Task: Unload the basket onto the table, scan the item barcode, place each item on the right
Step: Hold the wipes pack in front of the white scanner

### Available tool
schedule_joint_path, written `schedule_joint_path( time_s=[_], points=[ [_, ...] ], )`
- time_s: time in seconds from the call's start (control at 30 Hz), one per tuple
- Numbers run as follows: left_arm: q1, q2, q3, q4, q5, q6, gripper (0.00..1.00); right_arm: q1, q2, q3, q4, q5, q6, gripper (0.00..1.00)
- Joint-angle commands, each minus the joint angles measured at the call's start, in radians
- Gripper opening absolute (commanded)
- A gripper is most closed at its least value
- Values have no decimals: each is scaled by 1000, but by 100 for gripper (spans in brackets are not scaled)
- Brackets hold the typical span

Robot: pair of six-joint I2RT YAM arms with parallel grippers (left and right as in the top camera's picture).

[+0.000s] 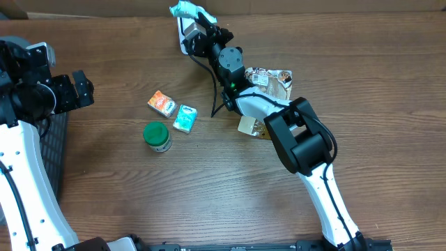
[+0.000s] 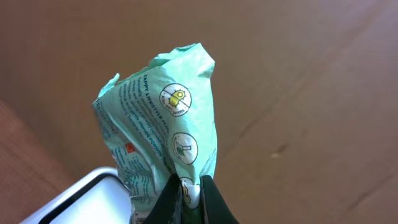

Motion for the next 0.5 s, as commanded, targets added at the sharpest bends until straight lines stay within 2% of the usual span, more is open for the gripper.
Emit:
schedule_joint_path(
  time_s=[0.0, 0.13, 0.3, 0.47],
  points=[
    [-3, 4, 2, 2, 11, 12, 99, -14, 3, 100, -32, -50, -13, 4],
    [-3, 4, 2, 3, 11, 12, 100, -39, 13, 181, -143, -79, 69, 4],
    [-3, 4, 2, 2, 11, 12, 100, -43, 13, 198, -153, -81, 103, 4],
    [-3, 4, 2, 3, 11, 12, 99, -29, -10, 198, -184, -43, 226, 4]
  ],
)
